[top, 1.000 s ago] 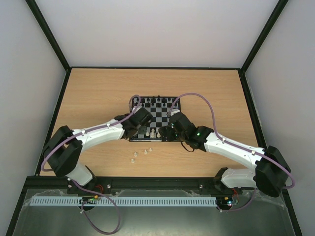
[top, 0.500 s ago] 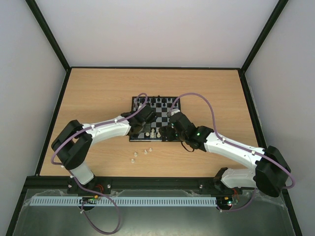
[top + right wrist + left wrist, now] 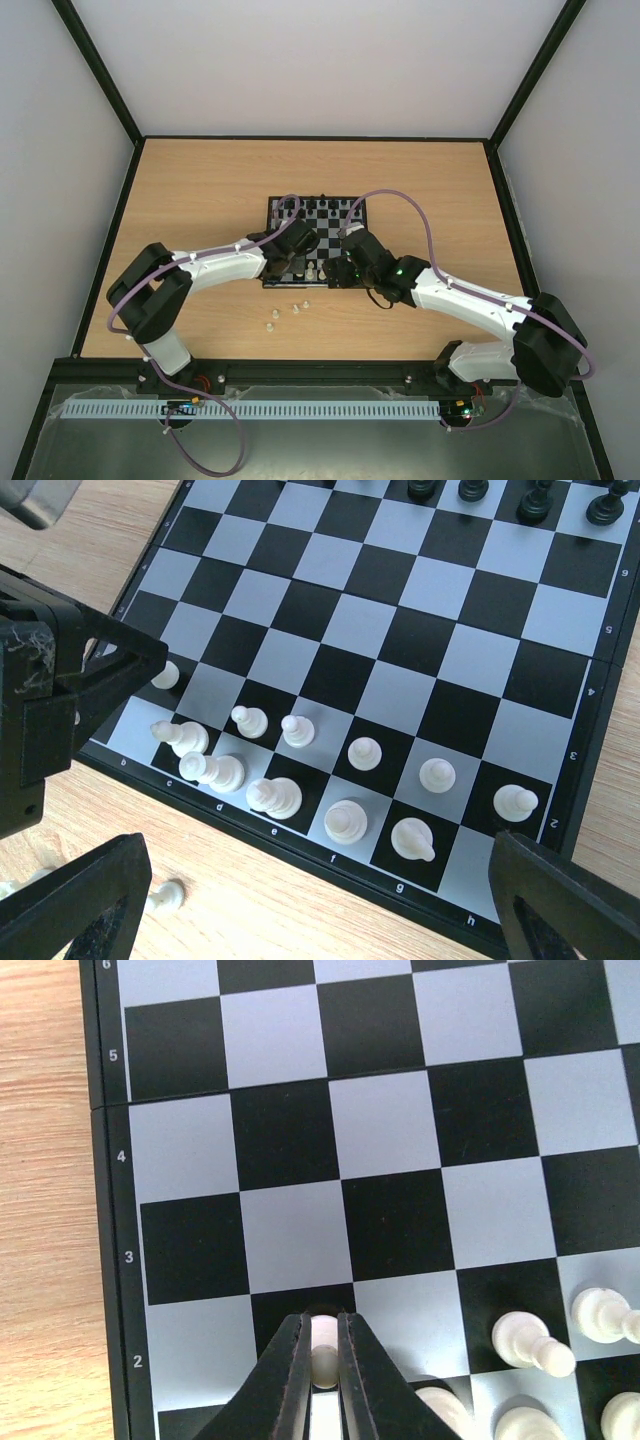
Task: Set up the chess pieces on the board
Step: Place the chess piece on the chessboard.
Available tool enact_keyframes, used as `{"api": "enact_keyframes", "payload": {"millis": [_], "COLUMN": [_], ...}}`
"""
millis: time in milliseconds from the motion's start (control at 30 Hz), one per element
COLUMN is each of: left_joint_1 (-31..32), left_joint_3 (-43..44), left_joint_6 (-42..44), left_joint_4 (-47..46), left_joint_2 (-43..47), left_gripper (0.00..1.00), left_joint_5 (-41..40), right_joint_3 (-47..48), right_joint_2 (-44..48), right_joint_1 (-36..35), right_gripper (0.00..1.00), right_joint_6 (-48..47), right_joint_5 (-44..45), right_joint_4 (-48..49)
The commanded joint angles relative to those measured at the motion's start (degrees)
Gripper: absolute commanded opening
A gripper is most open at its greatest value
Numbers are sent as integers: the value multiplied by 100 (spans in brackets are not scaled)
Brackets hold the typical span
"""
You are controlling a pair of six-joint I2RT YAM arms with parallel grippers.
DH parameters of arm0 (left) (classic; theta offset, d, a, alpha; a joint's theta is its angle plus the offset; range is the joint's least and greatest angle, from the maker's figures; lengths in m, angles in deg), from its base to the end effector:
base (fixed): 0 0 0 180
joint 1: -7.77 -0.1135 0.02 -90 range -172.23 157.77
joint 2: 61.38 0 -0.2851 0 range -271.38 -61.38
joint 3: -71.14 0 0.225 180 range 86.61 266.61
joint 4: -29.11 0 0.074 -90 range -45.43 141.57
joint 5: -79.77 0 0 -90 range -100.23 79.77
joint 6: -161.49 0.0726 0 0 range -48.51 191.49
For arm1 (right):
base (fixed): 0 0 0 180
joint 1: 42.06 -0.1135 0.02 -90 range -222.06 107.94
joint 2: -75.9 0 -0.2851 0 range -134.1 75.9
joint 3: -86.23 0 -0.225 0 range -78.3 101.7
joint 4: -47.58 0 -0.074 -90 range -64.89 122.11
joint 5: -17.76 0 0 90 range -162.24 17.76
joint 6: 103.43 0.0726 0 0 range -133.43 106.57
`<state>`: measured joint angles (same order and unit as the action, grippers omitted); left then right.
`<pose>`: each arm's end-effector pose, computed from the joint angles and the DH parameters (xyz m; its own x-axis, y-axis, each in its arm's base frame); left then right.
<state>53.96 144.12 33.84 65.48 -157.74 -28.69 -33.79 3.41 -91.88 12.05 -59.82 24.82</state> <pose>0.2451 -0.2223 0.1841 -0.8241 0.0221 -0.5659 0.0892 0.9918 -0.0912 0.1875 0.1979 0.2530 -0.6086 -0.0695 -0.7905 -0.4110 0.8797 0.2391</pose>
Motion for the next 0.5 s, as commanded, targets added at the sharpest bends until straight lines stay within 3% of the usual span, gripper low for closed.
{"api": "enact_keyframes", "payload": {"millis": [0,300,467], "left_joint_1": [-36,-32,-32], "left_joint_3": [-134,-189,-182], "left_joint_6": [-51,-86,-108], "left_joint_4": [-22,-34,-7], "left_joint_2": [-88,-129,-76], "left_gripper": [5,6,15], "left_joint_5": [26,37,26], "right_joint_3": [146,146,152], "right_joint_2": [-47,-50,-49], "right_joint_1": [27,25,25], "right_gripper": [93,93,93], "right_joint_6": [-74,-69,-69], "right_joint_5": [51,25,25], "right_joint_4": [-10,-10,-9]}}
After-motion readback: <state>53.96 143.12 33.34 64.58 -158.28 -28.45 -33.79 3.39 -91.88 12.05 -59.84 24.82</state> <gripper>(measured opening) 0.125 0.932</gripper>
